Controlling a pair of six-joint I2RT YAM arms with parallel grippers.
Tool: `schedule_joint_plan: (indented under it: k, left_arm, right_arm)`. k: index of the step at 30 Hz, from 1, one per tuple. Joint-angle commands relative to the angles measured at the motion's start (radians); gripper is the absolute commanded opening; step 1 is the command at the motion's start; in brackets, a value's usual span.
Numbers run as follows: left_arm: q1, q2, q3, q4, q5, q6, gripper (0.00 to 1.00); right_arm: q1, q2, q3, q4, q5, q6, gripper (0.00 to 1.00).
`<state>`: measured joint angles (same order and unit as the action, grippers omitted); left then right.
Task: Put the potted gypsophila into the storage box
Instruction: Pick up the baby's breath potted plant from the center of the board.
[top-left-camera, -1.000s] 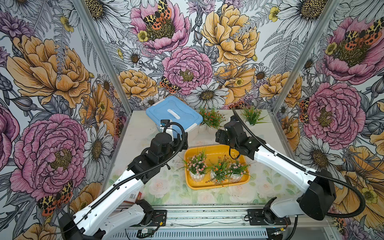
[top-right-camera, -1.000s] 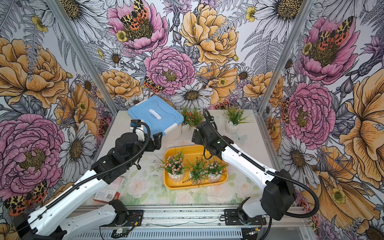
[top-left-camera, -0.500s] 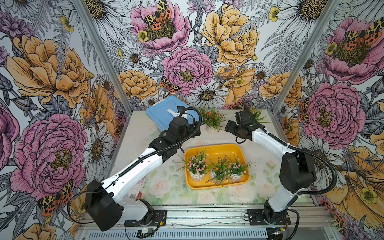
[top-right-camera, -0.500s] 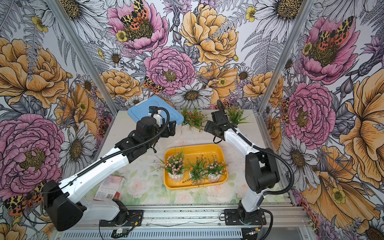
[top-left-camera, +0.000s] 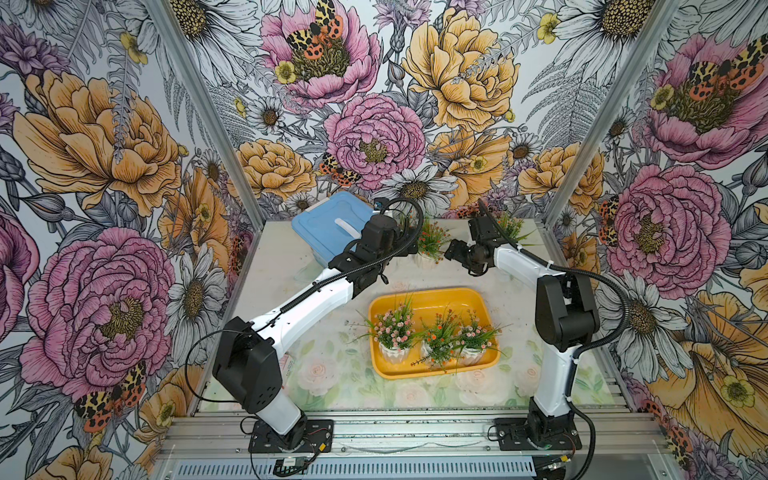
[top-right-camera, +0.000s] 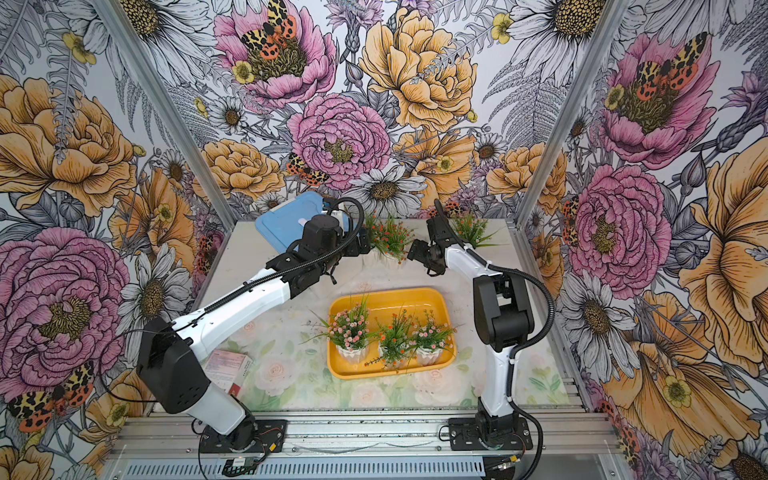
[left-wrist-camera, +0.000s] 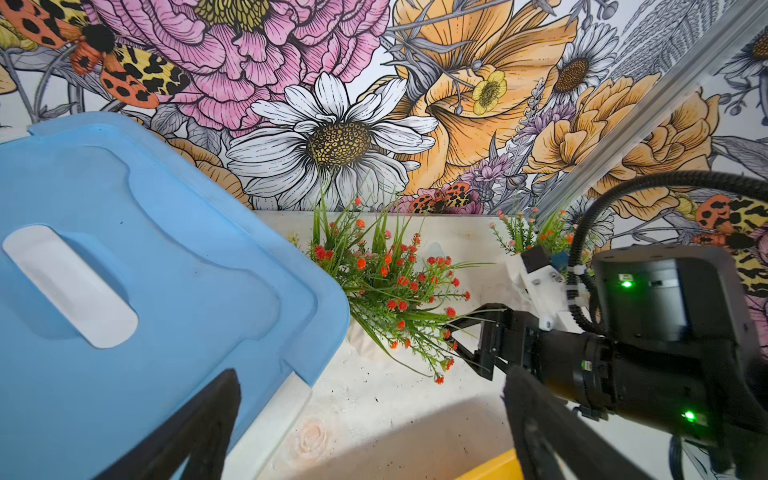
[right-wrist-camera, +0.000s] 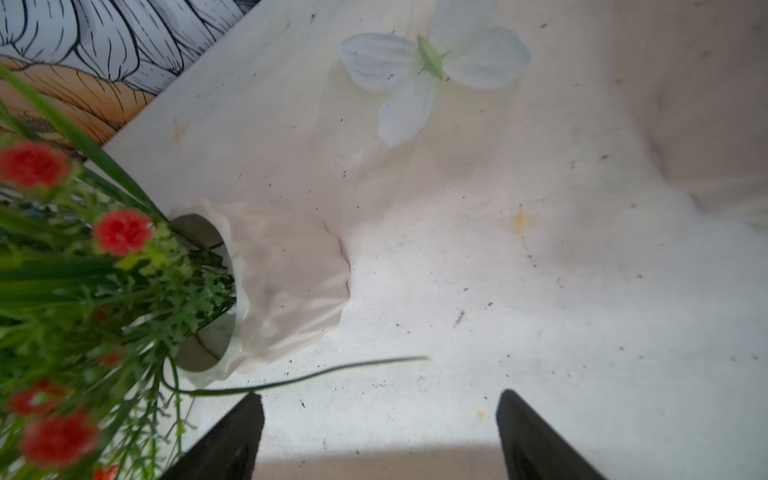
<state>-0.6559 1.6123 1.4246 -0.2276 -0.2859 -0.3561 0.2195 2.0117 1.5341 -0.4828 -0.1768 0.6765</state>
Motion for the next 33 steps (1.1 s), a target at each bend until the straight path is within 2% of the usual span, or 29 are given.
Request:
schedule_joint_plan:
  k: [1,6,11,14,20,33]
  left_arm:
    - [0.016,0.03,0.056,0.005,0.028,0.01,0.99]
    - [0.02,0.063,0.09,0.004,0.027,0.01,0.99]
    - [0.021,0.061,0.084,0.003,0.016,0.002,0.99]
    - [0.021,0.048,0.071,0.002,0.006,0.0,0.99]
    - [0.022,0.023,0.041,-0.003,-0.01,-0.001,0.99]
    - [0.021,-0.028,-0.009,-0.016,-0.018,-0.009,0.99]
  right_arm:
    - [-0.011,0.036,0.068,0.023,-0.046,-0.025,0.91]
    - [-0.012,0.084,0.121,0.028,-0.073,-0.027,0.93]
    - [-0.016,0.121,0.16,0.026,-0.087,-0.026,0.9]
    - [-0.016,0.134,0.172,0.025,-0.08,-0.037,0.86]
    - [-0.007,0.14,0.171,0.024,-0.048,-0.05,0.73]
    - [0.055,0.15,0.208,0.027,0.046,-0.062,0.75]
